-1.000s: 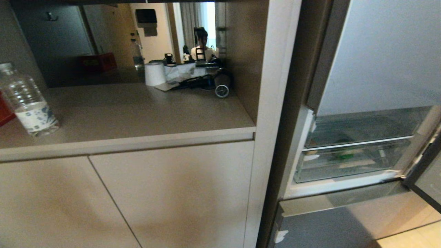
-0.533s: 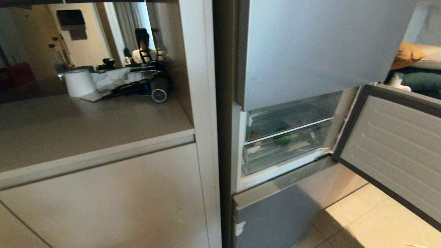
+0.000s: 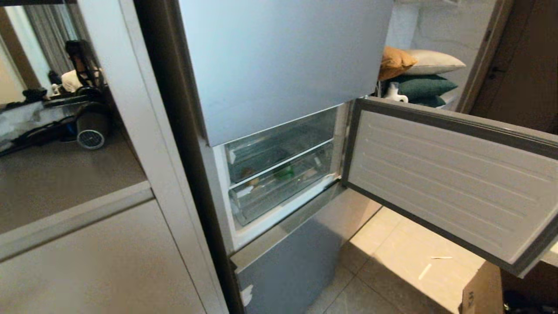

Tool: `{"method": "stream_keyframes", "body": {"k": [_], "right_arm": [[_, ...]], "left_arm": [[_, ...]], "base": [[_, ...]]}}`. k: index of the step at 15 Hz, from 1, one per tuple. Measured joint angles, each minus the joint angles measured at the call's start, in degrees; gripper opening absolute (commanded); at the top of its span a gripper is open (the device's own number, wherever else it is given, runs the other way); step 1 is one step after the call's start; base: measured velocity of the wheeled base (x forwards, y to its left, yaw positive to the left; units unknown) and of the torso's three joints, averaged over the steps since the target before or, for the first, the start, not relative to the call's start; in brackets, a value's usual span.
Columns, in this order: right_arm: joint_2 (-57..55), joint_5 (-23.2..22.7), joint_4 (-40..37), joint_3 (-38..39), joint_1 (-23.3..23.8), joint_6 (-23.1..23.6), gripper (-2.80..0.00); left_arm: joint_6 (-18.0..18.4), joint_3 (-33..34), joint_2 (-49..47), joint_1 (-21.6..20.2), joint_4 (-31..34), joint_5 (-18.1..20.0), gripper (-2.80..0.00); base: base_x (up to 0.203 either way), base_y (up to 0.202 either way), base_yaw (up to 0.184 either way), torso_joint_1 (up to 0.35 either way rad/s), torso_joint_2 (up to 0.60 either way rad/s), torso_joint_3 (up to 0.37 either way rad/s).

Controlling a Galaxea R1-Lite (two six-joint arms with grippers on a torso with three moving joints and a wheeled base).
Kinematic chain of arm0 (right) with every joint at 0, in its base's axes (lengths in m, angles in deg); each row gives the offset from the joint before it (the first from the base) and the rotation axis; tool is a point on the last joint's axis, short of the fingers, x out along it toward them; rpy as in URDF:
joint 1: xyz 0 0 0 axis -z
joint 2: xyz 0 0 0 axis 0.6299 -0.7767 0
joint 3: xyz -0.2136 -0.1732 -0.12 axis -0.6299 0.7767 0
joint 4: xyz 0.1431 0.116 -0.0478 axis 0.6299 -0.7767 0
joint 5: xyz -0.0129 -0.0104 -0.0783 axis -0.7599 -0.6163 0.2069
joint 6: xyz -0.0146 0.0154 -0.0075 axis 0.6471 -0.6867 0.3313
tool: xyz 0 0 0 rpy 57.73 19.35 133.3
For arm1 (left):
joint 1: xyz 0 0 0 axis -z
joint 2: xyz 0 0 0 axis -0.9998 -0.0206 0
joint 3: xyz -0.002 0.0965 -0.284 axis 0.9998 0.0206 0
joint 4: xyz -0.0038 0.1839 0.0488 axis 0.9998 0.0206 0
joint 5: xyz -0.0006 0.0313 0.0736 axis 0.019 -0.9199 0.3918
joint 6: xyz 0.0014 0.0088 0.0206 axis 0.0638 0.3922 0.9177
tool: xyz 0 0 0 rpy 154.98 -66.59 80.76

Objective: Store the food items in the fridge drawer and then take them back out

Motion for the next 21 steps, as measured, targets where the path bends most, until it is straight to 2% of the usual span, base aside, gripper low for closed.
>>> {"method": "stream_keyframes", "body": {"k": [3, 5, 7, 9, 10, 12, 14, 16, 18, 21], "right_arm": [[-0.1, 0.8, 0.4, 0.0, 0.1, 0.2, -2.80], [-1.4, 3.8, 1.1, -2.2, 0.3, -2.0, -2.80], [-6.7, 6.8, 2.0, -7.7, 1.4, -7.0, -2.80], [-15.2, 10.0, 3.0, -13.5, 5.8, -13.2, -2.80], [-20.0, 11.1, 3.8, -16.0, 9.7, -16.3, -2.80], [-29.6, 10.1, 7.1, -19.3, 21.7, -21.1, -2.80], [-38.5, 4.2, 12.1, -21.1, 36.3, -23.1, -2.80], [-48.6, -3.2, 17.7, -22.8, 47.9, -23.8, -2.80], [-59.1, -8.5, 24.4, -24.7, 54.8, -24.1, -2.80], [-73.4, -12.0, 32.6, -29.0, 60.9, -24.2, -2.80]], "left_arm": [[0.0, 0.0, 0.0, 0.0, 0.0, 0.0, -2.80], [0.0, 0.0, 0.0, 0.0, 0.0, 0.0, -2.80], [0.0, 0.0, 0.0, 0.0, 0.0, 0.0, -2.80], [0.0, 0.0, 0.0, 0.0, 0.0, 0.0, -2.80], [0.0, 0.0, 0.0, 0.0, 0.0, 0.0, -2.80], [0.0, 0.0, 0.0, 0.0, 0.0, 0.0, -2.80], [0.0, 0.0, 0.0, 0.0, 0.0, 0.0, -2.80], [0.0, 0.0, 0.0, 0.0, 0.0, 0.0, -2.80], [0.0, 0.0, 0.0, 0.0, 0.0, 0.0, -2.80], [0.0, 0.0, 0.0, 0.0, 0.0, 0.0, -2.80]], "base": [[0.000, 0.002, -0.021, 0.002, 0.00, 0.001], [0.000, 0.000, 0.000, 0.000, 0.00, 0.000], [0.000, 0.000, 0.000, 0.000, 0.00, 0.000], [0.000, 0.000, 0.000, 0.000, 0.00, 0.000], [0.000, 0.000, 0.000, 0.000, 0.00, 0.000], [0.000, 0.000, 0.000, 0.000, 0.00, 0.000], [0.000, 0.000, 0.000, 0.000, 0.00, 0.000], [0.000, 0.000, 0.000, 0.000, 0.00, 0.000], [0.000, 0.000, 0.000, 0.000, 0.00, 0.000], [0.000, 0.000, 0.000, 0.000, 0.00, 0.000]]}}
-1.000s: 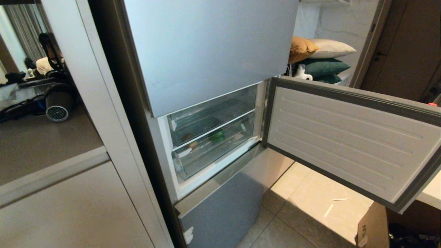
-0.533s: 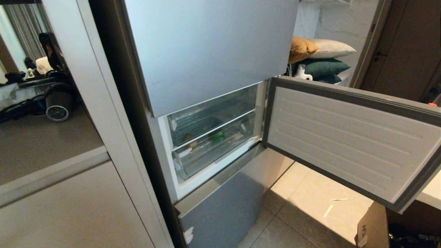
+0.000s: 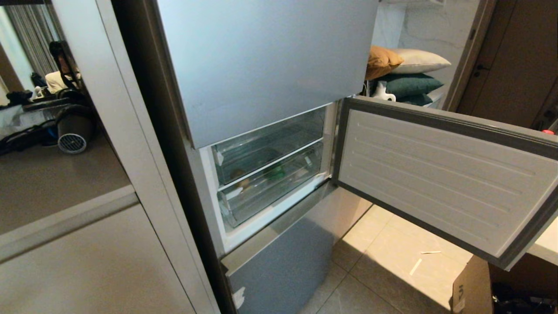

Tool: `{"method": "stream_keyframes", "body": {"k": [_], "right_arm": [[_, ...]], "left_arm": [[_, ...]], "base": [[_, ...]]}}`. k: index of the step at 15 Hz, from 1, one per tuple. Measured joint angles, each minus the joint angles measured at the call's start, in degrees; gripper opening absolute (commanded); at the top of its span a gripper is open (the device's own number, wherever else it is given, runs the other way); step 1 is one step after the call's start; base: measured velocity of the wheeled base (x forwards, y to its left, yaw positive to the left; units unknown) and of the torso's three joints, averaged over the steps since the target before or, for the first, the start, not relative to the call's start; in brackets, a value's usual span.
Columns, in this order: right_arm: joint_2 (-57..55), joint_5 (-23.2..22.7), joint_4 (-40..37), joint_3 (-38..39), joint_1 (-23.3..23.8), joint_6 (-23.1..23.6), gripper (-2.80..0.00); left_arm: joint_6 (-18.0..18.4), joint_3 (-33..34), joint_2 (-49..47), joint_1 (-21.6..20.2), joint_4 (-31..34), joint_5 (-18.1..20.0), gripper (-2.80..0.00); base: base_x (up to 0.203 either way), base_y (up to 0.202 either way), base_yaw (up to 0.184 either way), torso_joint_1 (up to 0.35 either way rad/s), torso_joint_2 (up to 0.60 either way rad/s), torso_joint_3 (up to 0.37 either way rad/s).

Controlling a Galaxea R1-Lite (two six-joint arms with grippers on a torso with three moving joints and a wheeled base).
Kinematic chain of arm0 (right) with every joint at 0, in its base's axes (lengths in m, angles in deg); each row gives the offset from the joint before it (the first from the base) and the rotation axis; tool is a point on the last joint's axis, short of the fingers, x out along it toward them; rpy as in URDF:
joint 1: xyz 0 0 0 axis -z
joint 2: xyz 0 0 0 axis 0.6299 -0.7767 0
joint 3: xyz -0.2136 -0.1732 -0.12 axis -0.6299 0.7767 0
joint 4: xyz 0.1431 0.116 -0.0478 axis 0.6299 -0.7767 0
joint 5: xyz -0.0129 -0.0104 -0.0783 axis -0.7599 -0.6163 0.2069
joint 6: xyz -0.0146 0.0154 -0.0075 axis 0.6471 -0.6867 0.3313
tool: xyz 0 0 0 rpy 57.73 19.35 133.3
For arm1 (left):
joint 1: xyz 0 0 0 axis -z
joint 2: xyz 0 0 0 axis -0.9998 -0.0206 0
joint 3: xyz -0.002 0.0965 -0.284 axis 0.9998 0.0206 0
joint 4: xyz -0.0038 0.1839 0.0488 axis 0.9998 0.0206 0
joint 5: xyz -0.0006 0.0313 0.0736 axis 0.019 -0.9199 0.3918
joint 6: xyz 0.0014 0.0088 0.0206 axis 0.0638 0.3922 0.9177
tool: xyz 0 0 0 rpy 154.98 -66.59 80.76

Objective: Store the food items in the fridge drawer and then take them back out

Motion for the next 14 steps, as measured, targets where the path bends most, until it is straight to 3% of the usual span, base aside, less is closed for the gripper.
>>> {"method": "stream_keyframes", "body": {"k": [7, 14], "right_arm": [[-19.3, -9.2, 2.4, -13.6, 2.4, 1.9, -2.80], [-29.6, -9.8, 3.3, -21.3, -5.3, 2.3, -2.80]], "left_arm": [[0.0, 0.0, 0.0, 0.0, 0.0, 0.0, -2.80], [0.0, 0.0, 0.0, 0.0, 0.0, 0.0, -2.80]], "base": [[0.000, 0.000, 0.000, 0.000, 0.00, 0.000], [0.000, 0.000, 0.000, 0.000, 0.00, 0.000]]}}
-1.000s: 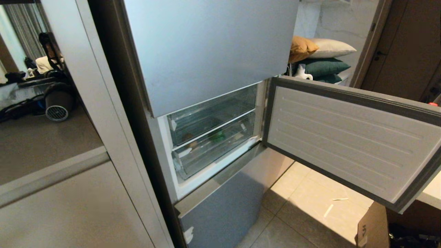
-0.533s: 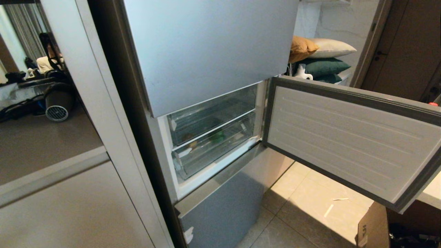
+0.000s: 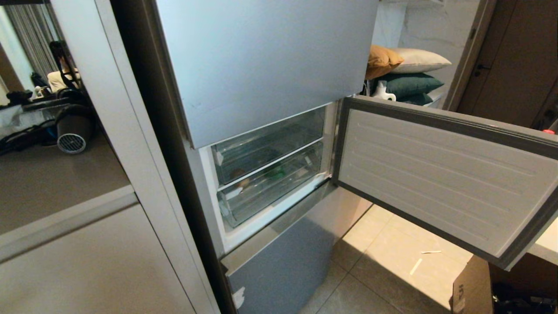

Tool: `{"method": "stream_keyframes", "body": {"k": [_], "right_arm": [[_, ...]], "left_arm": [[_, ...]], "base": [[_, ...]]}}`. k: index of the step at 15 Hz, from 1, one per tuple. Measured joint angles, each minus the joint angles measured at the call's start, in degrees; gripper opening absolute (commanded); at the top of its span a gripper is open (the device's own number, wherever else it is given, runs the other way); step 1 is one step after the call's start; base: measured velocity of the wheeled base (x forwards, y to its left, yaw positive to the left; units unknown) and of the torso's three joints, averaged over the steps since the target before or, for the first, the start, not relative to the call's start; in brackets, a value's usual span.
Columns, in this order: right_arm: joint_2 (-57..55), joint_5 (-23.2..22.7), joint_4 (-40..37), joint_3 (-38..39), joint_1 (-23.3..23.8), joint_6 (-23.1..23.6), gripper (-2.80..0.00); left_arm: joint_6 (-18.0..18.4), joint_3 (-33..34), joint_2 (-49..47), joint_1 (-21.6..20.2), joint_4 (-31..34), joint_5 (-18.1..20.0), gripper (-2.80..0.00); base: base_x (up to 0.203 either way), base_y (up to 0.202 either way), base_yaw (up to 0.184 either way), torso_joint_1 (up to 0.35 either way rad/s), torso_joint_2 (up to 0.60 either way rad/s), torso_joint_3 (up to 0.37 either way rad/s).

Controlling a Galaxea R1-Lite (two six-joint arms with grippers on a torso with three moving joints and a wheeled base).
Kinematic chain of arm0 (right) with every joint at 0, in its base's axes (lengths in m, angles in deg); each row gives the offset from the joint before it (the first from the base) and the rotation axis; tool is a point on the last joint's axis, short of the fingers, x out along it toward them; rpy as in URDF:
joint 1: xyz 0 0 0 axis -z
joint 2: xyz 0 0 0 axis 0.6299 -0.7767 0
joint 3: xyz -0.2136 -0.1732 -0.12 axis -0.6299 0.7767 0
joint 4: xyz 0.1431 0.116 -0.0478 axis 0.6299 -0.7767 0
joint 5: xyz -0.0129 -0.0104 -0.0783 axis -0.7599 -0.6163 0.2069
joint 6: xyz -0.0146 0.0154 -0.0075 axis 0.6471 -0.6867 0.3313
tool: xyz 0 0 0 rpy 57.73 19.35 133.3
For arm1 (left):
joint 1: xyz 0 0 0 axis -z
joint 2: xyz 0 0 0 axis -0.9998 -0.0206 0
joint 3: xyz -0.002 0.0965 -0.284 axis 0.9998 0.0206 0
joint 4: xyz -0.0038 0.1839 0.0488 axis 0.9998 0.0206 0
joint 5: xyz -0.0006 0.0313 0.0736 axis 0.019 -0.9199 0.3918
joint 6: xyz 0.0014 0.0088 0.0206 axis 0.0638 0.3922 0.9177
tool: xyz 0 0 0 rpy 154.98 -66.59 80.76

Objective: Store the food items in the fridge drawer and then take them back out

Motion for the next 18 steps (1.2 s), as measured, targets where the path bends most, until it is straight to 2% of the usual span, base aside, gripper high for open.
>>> {"method": "stream_keyframes", "body": {"k": [3, 8, 14, 18], "right_arm": [[-2.7, 0.0, 4.6, -0.8, -3.4, -0.1, -2.80], [-5.9, -1.5, 6.6, -2.9, -6.6, -0.1, -2.80], [-7.1, -2.6, 6.6, -4.1, -7.5, 0.3, -2.80], [-6.9, -5.9, 6.6, -3.7, -7.8, 0.4, -2.80]], "left_arm": [[0.0, 0.0, 0.0, 0.0, 0.0, 0.0, -2.80], [0.0, 0.0, 0.0, 0.0, 0.0, 0.0, -2.80], [0.0, 0.0, 0.0, 0.0, 0.0, 0.0, -2.80], [0.0, 0.0, 0.0, 0.0, 0.0, 0.0, -2.80]], "base": [[0.000, 0.000, 0.000, 0.000, 0.00, 0.000], [0.000, 0.000, 0.000, 0.000, 0.00, 0.000], [0.000, 0.000, 0.000, 0.000, 0.00, 0.000], [0.000, 0.000, 0.000, 0.000, 0.00, 0.000]]}}
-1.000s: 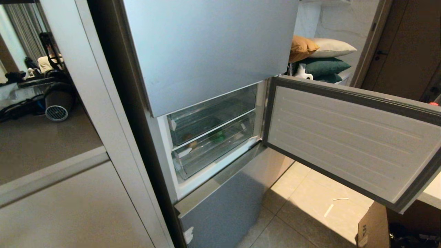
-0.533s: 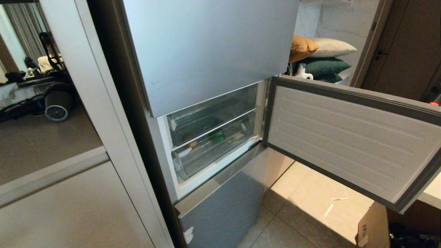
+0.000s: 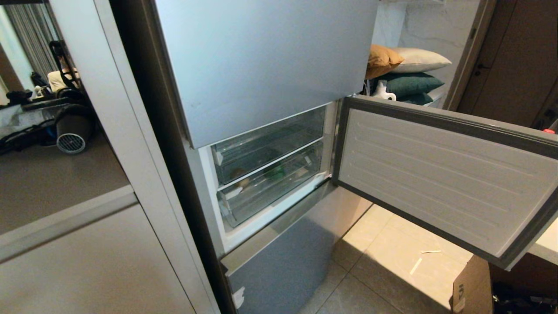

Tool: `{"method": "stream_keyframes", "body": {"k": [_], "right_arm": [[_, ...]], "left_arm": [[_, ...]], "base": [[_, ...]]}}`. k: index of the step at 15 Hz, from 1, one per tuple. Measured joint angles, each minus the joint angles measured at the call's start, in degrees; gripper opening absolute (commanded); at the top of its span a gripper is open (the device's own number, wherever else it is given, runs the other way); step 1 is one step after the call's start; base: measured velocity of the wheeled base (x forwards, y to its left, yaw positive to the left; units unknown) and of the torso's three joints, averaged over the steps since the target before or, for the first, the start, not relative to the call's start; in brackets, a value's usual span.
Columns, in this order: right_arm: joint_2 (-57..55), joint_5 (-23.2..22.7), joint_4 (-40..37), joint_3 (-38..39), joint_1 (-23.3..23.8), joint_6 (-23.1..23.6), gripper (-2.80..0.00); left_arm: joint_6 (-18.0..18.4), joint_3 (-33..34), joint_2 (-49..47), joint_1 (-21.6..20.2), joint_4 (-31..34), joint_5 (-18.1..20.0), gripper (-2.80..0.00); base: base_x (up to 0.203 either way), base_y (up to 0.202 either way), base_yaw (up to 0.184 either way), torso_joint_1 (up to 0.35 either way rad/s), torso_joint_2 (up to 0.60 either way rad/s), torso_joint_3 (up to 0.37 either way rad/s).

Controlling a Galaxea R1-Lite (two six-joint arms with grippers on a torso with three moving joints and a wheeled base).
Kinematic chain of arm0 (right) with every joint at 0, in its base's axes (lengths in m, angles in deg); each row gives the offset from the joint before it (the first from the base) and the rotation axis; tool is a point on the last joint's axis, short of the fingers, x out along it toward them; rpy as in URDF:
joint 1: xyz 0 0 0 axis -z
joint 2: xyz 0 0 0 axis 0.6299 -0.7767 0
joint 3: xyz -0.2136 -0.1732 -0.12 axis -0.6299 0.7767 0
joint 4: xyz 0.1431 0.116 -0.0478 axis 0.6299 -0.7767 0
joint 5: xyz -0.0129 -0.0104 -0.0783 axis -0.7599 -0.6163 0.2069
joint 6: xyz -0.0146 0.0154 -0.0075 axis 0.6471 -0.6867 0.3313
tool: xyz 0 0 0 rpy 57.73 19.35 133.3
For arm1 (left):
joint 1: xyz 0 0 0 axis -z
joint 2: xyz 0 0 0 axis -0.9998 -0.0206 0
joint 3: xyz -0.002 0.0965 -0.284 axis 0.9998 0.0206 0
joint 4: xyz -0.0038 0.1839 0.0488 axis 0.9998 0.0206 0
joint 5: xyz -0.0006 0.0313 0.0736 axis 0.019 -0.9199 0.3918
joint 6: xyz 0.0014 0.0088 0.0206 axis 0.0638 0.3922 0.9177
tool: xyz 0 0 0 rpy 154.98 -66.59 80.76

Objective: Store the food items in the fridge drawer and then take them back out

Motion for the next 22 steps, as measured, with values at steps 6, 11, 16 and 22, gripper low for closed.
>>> {"method": "stream_keyframes", "body": {"k": [6, 11, 16, 22], "right_arm": [[2.3, -2.9, 0.0, 4.1, 0.0, 0.1, -2.80], [7.6, -6.4, 0.1, 11.3, -0.3, 0.0, -2.80], [18.1, -7.5, 0.1, 22.6, -2.7, 0.0, -2.80], [41.6, -6.8, 2.2, 40.5, -5.7, -0.4, -2.80]], "left_arm": [[0.0, 0.0, 0.0, 0.0, 0.0, 0.0, -2.80], [0.0, 0.0, 0.0, 0.0, 0.0, 0.0, -2.80], [0.0, 0.0, 0.0, 0.0, 0.0, 0.0, -2.80], [0.0, 0.0, 0.0, 0.0, 0.0, 0.0, -2.80]], "base": [[0.000, 0.000, 0.000, 0.000, 0.00, 0.000], [0.000, 0.000, 0.000, 0.000, 0.00, 0.000], [0.000, 0.000, 0.000, 0.000, 0.00, 0.000], [0.000, 0.000, 0.000, 0.000, 0.00, 0.000]]}}
